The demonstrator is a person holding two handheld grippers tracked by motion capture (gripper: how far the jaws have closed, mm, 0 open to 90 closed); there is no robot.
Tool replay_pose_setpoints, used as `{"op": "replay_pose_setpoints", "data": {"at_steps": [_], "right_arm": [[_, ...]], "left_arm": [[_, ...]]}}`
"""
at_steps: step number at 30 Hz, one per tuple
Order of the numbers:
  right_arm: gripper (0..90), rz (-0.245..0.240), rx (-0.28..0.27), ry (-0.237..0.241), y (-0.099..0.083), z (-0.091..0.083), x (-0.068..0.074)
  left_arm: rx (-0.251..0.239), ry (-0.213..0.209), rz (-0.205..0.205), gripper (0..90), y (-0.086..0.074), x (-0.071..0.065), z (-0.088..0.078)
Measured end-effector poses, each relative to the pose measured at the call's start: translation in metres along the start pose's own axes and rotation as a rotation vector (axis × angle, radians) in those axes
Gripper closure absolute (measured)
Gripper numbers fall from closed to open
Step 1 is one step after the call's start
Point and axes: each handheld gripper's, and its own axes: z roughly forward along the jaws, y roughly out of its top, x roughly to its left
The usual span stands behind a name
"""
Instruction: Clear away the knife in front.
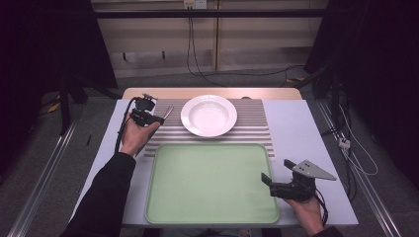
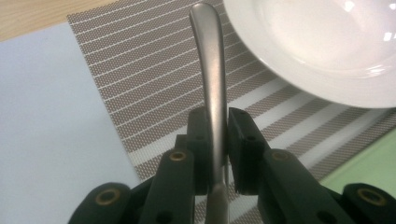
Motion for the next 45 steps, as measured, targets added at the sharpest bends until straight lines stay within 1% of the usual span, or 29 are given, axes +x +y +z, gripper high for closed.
{"op": "replay_pose_setpoints", "data": {"at_steps": [1, 2, 5, 6, 7, 8, 11, 14, 15, 18, 20, 22, 23, 24, 27, 31, 35, 36, 39, 40, 42, 45], "right_arm": [[2.3, 0.0, 0.0, 0.001, 0.0, 0.0, 0.0], [2.3, 0.0, 0.0, 0.001, 0.0, 0.0, 0.0], [2.3, 0.0, 0.0, 0.001, 0.0, 0.0, 0.0], [2.3, -0.001, 0.0, 0.001, 0.0, 0.0, 0.0], [2.3, -0.001, 0.0, 0.001, 0.0, 0.0, 0.0], [2.3, -0.001, 0.0, 0.0, 0.0, 0.0, 0.0], [2.3, -0.002, 0.0, 0.001, 0.0, 0.0, 0.001], [2.4, -0.002, -0.002, 0.0, 0.0, 0.0, 0.001], [2.5, -0.001, -0.004, -0.002, 0.0, -0.001, 0.001], [2.5, 0.0, -0.004, -0.002, 0.0, 0.0, 0.0], [2.5, -0.001, -0.004, -0.001, 0.0, 0.0, 0.001], [2.5, -0.002, -0.003, 0.001, 0.0, 0.0, 0.001], [2.5, -0.003, -0.002, 0.001, 0.0, 0.0, 0.001], [2.5, -0.003, -0.001, 0.001, 0.0, 0.0, 0.001], [2.6, -0.005, 0.001, 0.004, 0.0, 0.0, 0.001], [2.6, -0.002, 0.0, 0.004, 0.0, 0.0, 0.001], [2.6, -0.004, 0.001, 0.001, 0.0, 0.0, 0.002], [2.6, -0.006, 0.002, 0.001, 0.0, 0.0, 0.002], [2.6, -0.006, 0.002, 0.002, 0.0, 0.0, 0.002], [2.6, -0.006, 0.002, 0.002, 0.0, 0.0, 0.002], [2.6, -0.008, 0.001, 0.003, 0.001, 0.0, 0.002], [2.6, -0.005, 0.0, 0.003, 0.001, 0.0, 0.002]], "left_arm": [[0.005, 0.001, 0.014, 79.8, 0.0, -0.002, -0.002], [-0.008, -0.003, 0.003, 79.8, -0.001, -0.004, -0.003], [-0.033, -0.015, 0.02, 79.7, -0.004, -0.011, -0.011], [-0.042, -0.016, 0.013, 79.8, -0.004, -0.014, -0.013], [-0.038, -0.021, 0.029, 79.8, -0.004, -0.015, -0.015], [-0.047, -0.023, 0.029, 79.8, -0.005, -0.018, -0.017], [-0.049, -0.032, 0.041, 79.8, -0.006, -0.024, -0.023], [-0.059, -0.053, 0.045, 79.8, -0.009, -0.032, -0.027], [-0.061, -0.054, 0.049, 79.7, -0.01, -0.037, -0.029], [-0.062, -0.067, 0.056, 79.8, -0.012, -0.044, -0.031], [-0.054, -0.061, 0.068, 79.7, -0.013, -0.049, -0.033], [-0.043, -0.065, 0.073, 79.7, -0.016, -0.055, -0.033], [-0.041, -0.051, 0.077, 79.8, -0.017, -0.057, -0.034], [-0.033, -0.065, 0.085, 79.7, -0.018, -0.059, -0.035], [-0.027, -0.077, 0.086, 79.7, -0.025, -0.064, -0.036], [-0.014, -0.076, 0.086, 79.8, -0.033, -0.07, -0.037], [-0.005, -0.096, 0.087, 79.7, -0.042, -0.079, -0.038], [-0.006, -0.096, 0.08, 79.7, -0.044, -0.082, -0.038], [0.008, -0.098, 0.085, 79.7, -0.048, -0.088, -0.039], [0.011, -0.106, 0.081, 79.7, -0.05, -0.09, -0.039], [0.02, -0.105, 0.089, 79.7, -0.053, -0.095, -0.038], [0.037, -0.112, 0.086, 79.7, -0.06, -0.102, -0.035]]}}
